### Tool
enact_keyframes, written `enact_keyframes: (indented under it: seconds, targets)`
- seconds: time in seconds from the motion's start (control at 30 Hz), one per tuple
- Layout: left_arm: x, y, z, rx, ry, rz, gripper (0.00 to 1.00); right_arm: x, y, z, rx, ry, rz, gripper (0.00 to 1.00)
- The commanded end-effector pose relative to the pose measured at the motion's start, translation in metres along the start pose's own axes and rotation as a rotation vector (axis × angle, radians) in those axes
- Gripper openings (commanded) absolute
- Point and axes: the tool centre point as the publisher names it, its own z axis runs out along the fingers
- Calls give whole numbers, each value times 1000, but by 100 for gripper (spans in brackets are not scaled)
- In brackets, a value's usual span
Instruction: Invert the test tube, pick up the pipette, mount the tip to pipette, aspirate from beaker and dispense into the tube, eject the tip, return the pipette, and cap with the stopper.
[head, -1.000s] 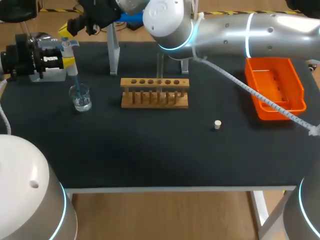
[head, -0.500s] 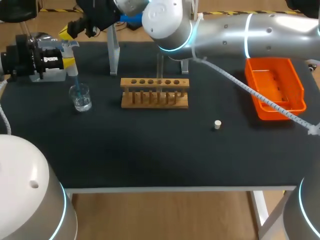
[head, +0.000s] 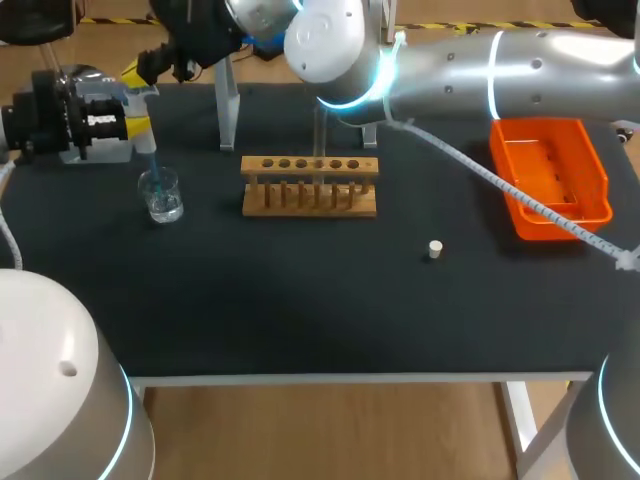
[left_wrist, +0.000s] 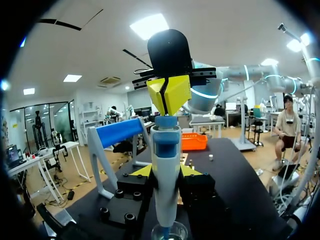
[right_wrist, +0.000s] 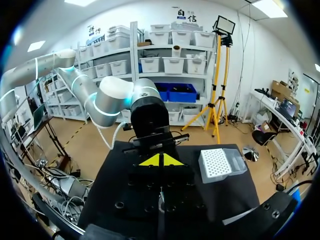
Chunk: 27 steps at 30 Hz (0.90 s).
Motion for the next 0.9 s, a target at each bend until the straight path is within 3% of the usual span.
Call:
enact_keyframes:
  seconds: [0.03, 0.2, 0.23, 0.27, 0.3, 0.33, 0.57, 0.9]
  targets:
    - [-2, -5, -1, 4, 4, 2, 0, -3, -6, 5, 7, 1, 1, 0]
    - [-2, -5, -1, 4, 4, 2, 0, -1, 11, -9, -27, -6, -26, 0]
    - [-2, -5, -1, 4, 4, 2, 0, -1, 16, -15, -38, -10, -36, 5]
    - [-2, -5, -1, 4, 4, 2, 0, 0, 20, -21, -50, -9, -43, 38]
    - [-2, -5, -1, 4, 4, 2, 0, 0, 24, -28, -62, -11, -50, 90]
    - [-2, -5, -1, 4, 4, 2, 0, 1, 26, -36, -70, -12, -61, 100]
    - [-2, -5, -1, 4, 4, 2, 0, 6, 21, -103, -92, -8, -135, 100]
    - [-2, -5, -1, 4, 4, 2, 0, 11, -33, -198, -49, 1, -209, 100]
